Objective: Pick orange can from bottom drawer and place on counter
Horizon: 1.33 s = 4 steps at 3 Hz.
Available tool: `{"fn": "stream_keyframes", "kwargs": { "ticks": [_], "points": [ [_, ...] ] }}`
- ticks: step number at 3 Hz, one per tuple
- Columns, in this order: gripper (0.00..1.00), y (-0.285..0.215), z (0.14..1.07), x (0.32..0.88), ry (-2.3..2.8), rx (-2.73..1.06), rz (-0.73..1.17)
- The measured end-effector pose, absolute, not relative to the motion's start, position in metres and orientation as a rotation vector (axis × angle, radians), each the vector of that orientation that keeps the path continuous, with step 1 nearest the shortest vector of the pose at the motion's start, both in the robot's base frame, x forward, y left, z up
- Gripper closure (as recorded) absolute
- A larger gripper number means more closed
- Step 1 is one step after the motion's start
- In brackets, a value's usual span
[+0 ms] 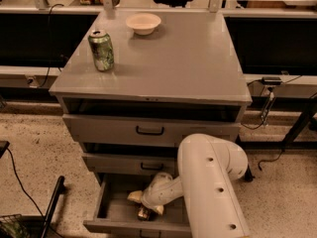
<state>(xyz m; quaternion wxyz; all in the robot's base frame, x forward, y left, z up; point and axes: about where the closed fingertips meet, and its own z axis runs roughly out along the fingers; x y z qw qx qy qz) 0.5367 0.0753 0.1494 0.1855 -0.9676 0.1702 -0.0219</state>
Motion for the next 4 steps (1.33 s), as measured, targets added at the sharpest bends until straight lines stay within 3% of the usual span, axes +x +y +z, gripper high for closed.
{"fn": "stream_keyframes", "kwargs": {
  "ticks": [1,3,4],
  "points": [
    [0.13,0.079,0.141,0.531,0.487,-2.693,-0.067],
    [0.57,0.091,0.137,0.522,0.453,-2.668,-0.080],
    [0.65,0.099,0.136,0.518,0.421,-2.678,-0.072]
  ]
}}
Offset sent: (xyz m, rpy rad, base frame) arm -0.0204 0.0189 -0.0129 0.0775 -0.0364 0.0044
